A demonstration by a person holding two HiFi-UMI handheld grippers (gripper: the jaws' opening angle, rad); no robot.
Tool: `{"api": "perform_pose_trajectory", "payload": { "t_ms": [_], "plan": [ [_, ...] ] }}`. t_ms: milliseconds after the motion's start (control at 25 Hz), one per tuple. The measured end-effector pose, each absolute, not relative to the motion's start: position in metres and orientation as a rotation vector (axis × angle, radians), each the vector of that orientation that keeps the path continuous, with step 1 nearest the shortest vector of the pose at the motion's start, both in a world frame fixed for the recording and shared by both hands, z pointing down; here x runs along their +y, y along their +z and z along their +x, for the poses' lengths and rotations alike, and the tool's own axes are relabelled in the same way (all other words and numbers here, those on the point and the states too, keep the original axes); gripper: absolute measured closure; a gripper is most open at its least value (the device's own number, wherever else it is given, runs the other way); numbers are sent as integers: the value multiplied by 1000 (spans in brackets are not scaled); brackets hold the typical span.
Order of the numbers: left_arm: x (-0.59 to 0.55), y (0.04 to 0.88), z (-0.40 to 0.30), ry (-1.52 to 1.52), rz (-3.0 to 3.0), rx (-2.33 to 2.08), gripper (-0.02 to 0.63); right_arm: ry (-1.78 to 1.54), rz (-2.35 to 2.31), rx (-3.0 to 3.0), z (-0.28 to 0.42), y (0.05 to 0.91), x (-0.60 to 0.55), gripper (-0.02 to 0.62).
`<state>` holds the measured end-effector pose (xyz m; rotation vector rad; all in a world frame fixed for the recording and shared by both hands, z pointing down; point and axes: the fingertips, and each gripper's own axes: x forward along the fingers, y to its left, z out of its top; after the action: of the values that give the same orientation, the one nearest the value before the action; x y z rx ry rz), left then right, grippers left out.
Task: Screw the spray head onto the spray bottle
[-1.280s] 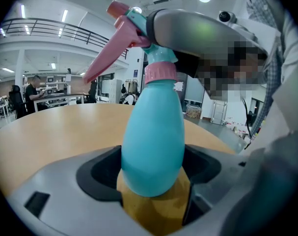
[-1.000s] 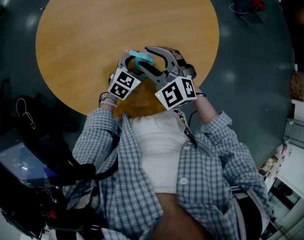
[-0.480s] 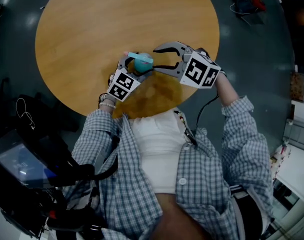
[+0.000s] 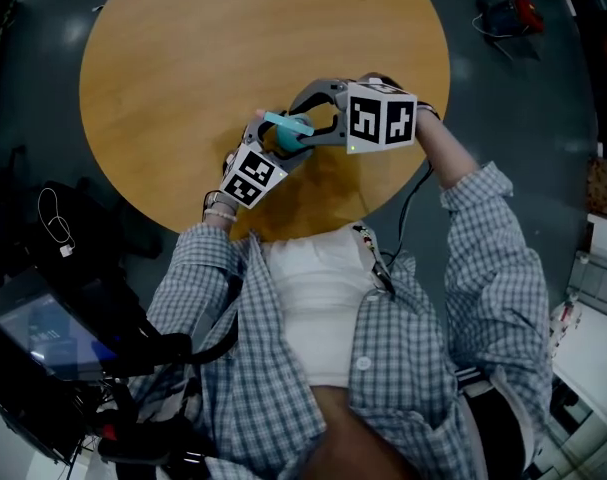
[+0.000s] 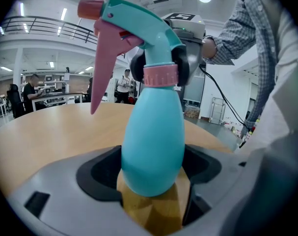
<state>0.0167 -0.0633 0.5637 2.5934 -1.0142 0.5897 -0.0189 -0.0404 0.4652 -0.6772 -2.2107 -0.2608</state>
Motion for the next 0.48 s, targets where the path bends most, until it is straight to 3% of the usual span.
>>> {"api": "perform_pose_trajectory", "payload": {
  "t_ms": [80, 480],
  "plan": [
    [-65, 563, 18, 588, 2596, -1010, 216, -278, -711, -2195, -18, 463, -41, 466],
    [-64, 562, 20, 577, 2591, -1011, 216, -138, -485, -2534, -13, 457, -44, 468]
  ]
}}
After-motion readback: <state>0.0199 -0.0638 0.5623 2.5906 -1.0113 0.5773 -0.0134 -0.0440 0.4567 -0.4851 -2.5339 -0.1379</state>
